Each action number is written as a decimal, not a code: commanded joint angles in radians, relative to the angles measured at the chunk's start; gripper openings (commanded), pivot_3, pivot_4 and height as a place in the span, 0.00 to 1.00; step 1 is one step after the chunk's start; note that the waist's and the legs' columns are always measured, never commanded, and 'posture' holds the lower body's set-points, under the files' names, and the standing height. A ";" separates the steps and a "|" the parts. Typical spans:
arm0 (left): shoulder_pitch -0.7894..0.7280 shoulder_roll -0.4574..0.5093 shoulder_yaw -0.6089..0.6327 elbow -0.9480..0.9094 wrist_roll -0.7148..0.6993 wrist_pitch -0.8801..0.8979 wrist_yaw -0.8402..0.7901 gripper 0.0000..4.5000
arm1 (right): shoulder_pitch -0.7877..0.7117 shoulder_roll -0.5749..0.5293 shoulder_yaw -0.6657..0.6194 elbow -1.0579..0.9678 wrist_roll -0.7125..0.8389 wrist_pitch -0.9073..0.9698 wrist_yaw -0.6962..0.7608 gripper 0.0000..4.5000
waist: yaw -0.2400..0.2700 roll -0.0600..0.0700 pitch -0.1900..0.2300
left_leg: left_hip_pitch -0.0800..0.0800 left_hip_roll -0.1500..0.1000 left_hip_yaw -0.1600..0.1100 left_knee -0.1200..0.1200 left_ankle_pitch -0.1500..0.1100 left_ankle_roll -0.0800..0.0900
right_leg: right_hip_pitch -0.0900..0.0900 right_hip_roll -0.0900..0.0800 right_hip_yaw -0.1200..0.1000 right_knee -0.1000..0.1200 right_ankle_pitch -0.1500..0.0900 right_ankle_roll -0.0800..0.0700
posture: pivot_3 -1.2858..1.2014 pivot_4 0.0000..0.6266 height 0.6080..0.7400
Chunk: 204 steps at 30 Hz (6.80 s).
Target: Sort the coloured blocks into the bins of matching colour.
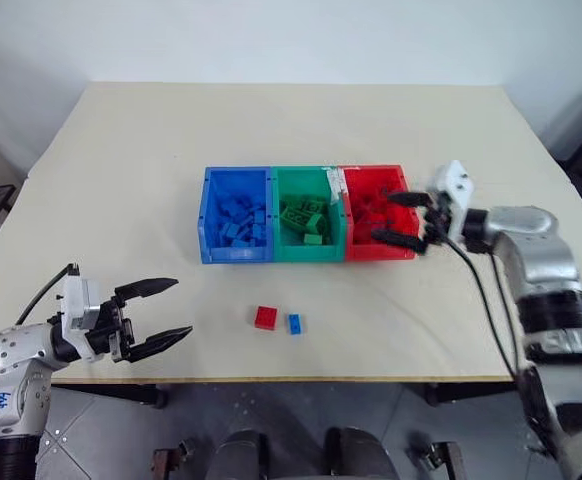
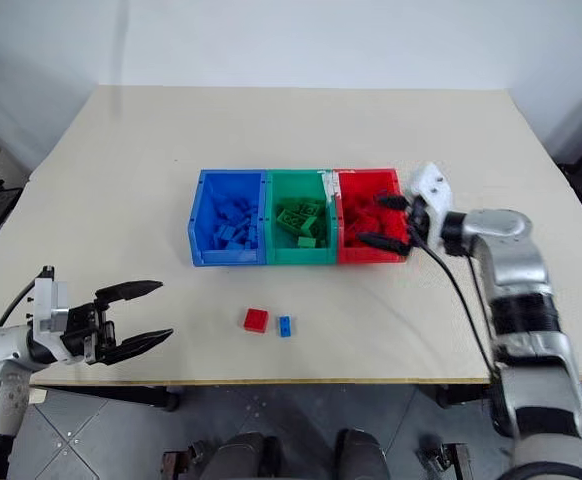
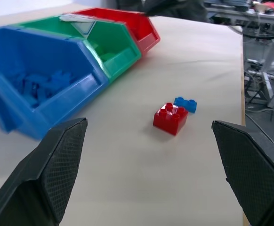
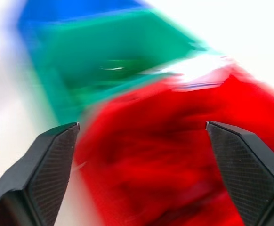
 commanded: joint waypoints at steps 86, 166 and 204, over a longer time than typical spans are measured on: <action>-0.184 -0.381 -0.707 -0.701 0.301 1.006 1.023 1.00 | 0.204 -0.312 0.068 -0.049 0.230 -0.154 0.293 1.00 | 0.043 0.000 0.000 | 0.001 0.000 -0.001 0.005 0.001 0.001 | 0.014 0.002 0.001 -0.019 0.000 0.000 | 0.52 0.24 1.00; -0.120 -0.056 -0.186 -0.548 0.172 0.469 0.487 0.99 | 0.118 -0.207 0.032 0.071 0.163 -0.198 0.293 1.00 | 0.037 0.000 0.000 | 0.001 0.000 0.000 0.005 0.002 -0.001 | 0.010 0.003 0.001 -0.011 0.001 0.001 | 0.52 0.24 1.00; -0.238 -0.185 -0.433 0.066 0.444 -0.080 0.336 0.99 | 0.154 -0.221 0.027 0.072 0.199 -0.220 0.292 1.00 | 0.038 0.001 0.000 | 0.001 0.000 0.007 0.004 0.002 0.000 | 0.001 0.002 -0.004 -0.003 0.000 0.001 | 0.52 0.24 1.00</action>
